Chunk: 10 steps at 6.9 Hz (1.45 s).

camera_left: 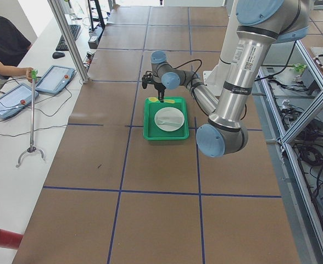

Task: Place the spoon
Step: 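Carry the yellow spoon off the plate onto the tray beside it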

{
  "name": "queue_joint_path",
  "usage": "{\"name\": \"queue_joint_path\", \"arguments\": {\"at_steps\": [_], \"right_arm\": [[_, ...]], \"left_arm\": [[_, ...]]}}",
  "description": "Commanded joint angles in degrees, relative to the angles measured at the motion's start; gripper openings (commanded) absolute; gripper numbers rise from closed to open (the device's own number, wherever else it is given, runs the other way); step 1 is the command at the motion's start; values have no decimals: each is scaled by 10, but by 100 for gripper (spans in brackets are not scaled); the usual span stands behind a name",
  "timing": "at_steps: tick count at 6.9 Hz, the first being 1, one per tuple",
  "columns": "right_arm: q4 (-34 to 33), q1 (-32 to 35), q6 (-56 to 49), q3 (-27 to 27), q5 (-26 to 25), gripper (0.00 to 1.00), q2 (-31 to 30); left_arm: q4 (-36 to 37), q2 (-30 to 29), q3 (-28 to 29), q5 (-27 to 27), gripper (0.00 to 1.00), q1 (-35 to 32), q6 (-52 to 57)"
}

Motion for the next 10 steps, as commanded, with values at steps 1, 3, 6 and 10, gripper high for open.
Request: {"name": "queue_joint_path", "arguments": {"at_steps": [1,3,6,10], "right_arm": [[0,0,0,0,0,100,0],[0,0,0,0,0,100,0],[0,0,0,0,0,100,0],[0,0,0,0,1,100,0]], "left_arm": [[4,-31,51,0,0,29,-44],[-27,-31,78,1,0,53,-64],[-52,-31,98,-1,30,69,-59],[-45,-29,-4,-4,70,-52,-55]]}}
